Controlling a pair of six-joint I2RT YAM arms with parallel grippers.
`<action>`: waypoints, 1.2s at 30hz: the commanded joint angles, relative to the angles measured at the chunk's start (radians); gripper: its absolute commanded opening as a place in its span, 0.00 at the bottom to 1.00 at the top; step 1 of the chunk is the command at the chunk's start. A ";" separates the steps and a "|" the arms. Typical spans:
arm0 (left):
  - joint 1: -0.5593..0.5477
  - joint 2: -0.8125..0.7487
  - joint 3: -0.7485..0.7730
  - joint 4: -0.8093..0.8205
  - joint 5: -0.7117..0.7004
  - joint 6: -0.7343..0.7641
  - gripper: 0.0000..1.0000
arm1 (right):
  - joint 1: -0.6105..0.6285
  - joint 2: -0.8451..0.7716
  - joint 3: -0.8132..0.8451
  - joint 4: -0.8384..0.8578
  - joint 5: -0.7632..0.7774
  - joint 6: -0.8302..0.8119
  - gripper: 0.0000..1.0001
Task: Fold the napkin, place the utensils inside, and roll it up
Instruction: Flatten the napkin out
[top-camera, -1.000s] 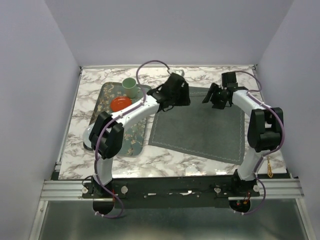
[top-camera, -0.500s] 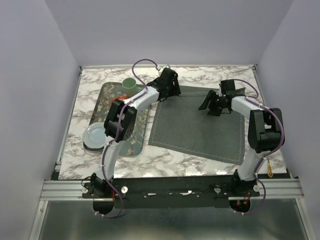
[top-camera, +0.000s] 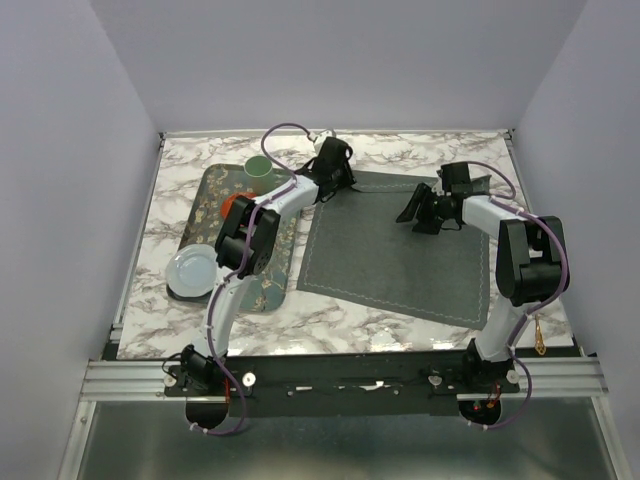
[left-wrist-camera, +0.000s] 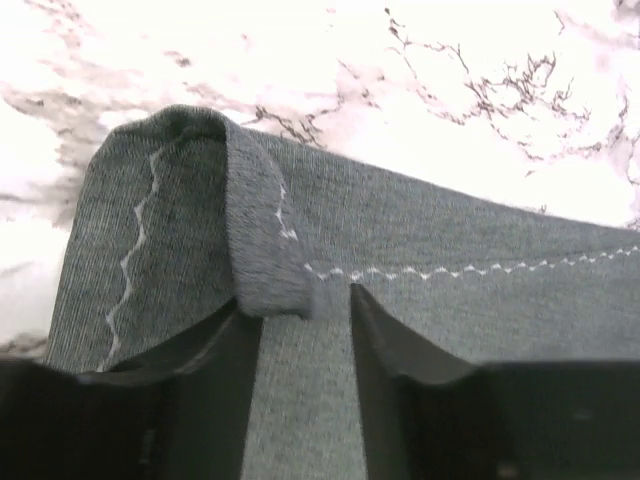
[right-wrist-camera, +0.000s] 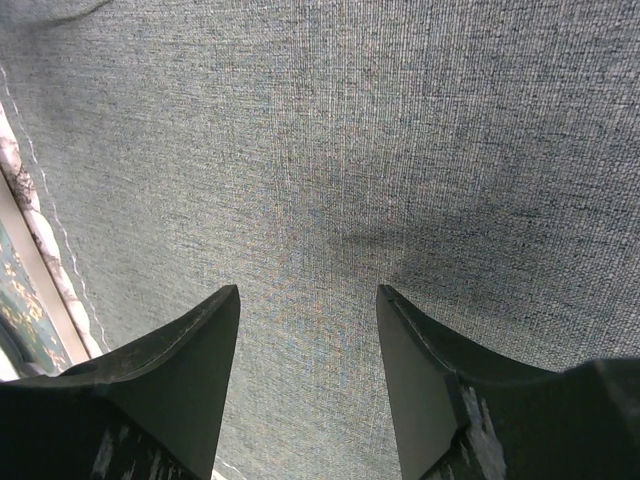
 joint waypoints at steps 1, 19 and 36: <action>0.021 0.059 0.056 0.093 0.043 -0.024 0.42 | 0.001 0.005 -0.024 0.020 -0.022 0.007 0.65; 0.085 0.200 0.032 0.674 0.163 -0.314 0.22 | 0.000 0.018 0.065 0.009 0.064 0.082 0.64; 0.135 0.264 0.340 0.483 0.077 -0.140 0.48 | -0.221 0.205 0.435 -0.103 0.059 0.096 0.71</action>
